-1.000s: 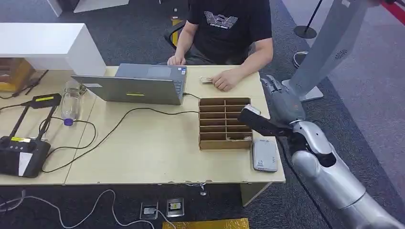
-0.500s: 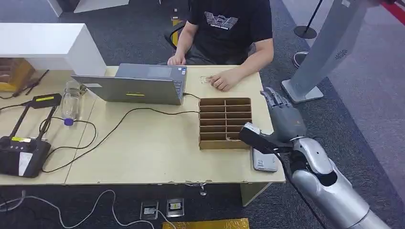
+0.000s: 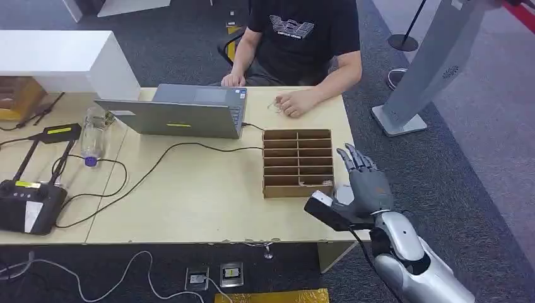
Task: Pass the card to the sensor for recognition and then transmit it.
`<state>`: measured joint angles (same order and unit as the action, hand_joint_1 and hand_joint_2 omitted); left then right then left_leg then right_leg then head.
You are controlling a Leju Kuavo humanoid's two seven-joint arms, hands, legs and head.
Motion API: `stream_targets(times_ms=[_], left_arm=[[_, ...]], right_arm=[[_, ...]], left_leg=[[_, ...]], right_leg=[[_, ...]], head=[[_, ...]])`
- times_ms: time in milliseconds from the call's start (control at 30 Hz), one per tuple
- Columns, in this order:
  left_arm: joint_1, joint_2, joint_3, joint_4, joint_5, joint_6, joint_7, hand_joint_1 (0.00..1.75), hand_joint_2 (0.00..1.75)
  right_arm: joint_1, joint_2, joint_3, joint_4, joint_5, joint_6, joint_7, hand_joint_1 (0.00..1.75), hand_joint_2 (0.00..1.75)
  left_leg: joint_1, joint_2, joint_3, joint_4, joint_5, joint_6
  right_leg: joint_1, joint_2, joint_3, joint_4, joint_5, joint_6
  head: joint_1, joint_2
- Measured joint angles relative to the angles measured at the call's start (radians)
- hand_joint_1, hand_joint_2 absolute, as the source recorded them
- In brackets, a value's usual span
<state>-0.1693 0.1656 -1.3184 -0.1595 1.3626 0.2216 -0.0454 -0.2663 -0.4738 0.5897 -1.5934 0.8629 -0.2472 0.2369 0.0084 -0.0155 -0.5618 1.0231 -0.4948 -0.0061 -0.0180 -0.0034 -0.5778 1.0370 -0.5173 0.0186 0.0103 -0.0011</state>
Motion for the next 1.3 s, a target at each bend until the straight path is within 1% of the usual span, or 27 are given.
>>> stream_targets(times_ms=[167, 333, 433, 533, 633, 967, 1300], left_arm=[[0.003, -0.003, 0.0, 0.0, 0.0, 0.0, -0.006, 0.0, 0.0], [0.002, -0.004, 0.0, 0.0, 0.0, -0.005, -0.006, 0.0, 0.0], [0.001, -0.005, 0.0, 0.0, -0.001, -0.005, -0.006, 0.0, 0.0], [-0.002, -0.006, 0.0, 0.0, -0.001, -0.003, -0.006, 0.0, 0.0], [-0.003, -0.006, 0.0, 0.0, -0.001, -0.002, -0.006, 0.0, 0.0], [-0.003, -0.006, 0.0, 0.0, -0.002, 0.0, -0.006, 0.0, 0.0], [-0.004, -0.006, 0.0, 0.0, -0.006, 0.003, -0.006, 0.0, 0.0]], right_arm=[[0.007, 0.008, 0.017, 0.011, 0.023, -0.002, -0.002, 0.0, 1.75], [0.019, 0.034, 0.036, 0.039, 0.047, -0.024, -0.008, 0.0, 1.75], [0.014, 0.062, 0.05, 0.069, 0.053, -0.034, -0.045, 0.0, 1.75], [-0.016, 0.091, 0.064, 0.119, 0.049, -0.032, -0.086, 0.0, 1.75], [-0.035, 0.115, 0.068, 0.156, 0.048, -0.024, -0.103, 0.0, 1.75], [-0.058, 0.151, 0.081, 0.206, 0.055, -0.025, -0.105, 0.0, 1.75], [-0.071, 0.164, 0.081, 0.246, 0.063, -0.033, -0.096, 0.0, 1.75]], left_leg=[[0.0, 0.0, 0.0, 0.0, 0.0, 0.0], [0.0, 0.0, 0.0, 0.0, 0.0, 0.0], [0.0, 0.0, 0.0, 0.0, 0.0, 0.0], [0.0, 0.0, 0.0, 0.0, 0.0, 0.0], [0.0, 0.0, 0.0, 0.0, 0.0, 0.0], [0.0, 0.0, 0.0, 0.0, 0.0, 0.0], [0.0, 0.0, 0.0, 0.0, 0.0, 0.0]], right_leg=[[0.0, 0.0, 0.0, 0.0, 0.0, 0.0], [0.0, 0.0, 0.0, 0.0, 0.0, 0.0], [0.0, 0.0, 0.0, 0.0, 0.0, 0.0], [0.0, 0.0, 0.0, 0.0, 0.0, 0.0], [0.0, 0.0, 0.0, 0.0, 0.0, 0.0], [0.0, 0.0, 0.0, 0.0, 0.0, 0.0], [0.0, 0.0, 0.0, 0.0, 0.0, 0.0]], head=[[0.0, 0.0], [0.0, 0.0], [0.0, 0.0], [0.0, 0.0], [0.0, 0.0], [0.0, 0.0], [0.0, 0.0]])
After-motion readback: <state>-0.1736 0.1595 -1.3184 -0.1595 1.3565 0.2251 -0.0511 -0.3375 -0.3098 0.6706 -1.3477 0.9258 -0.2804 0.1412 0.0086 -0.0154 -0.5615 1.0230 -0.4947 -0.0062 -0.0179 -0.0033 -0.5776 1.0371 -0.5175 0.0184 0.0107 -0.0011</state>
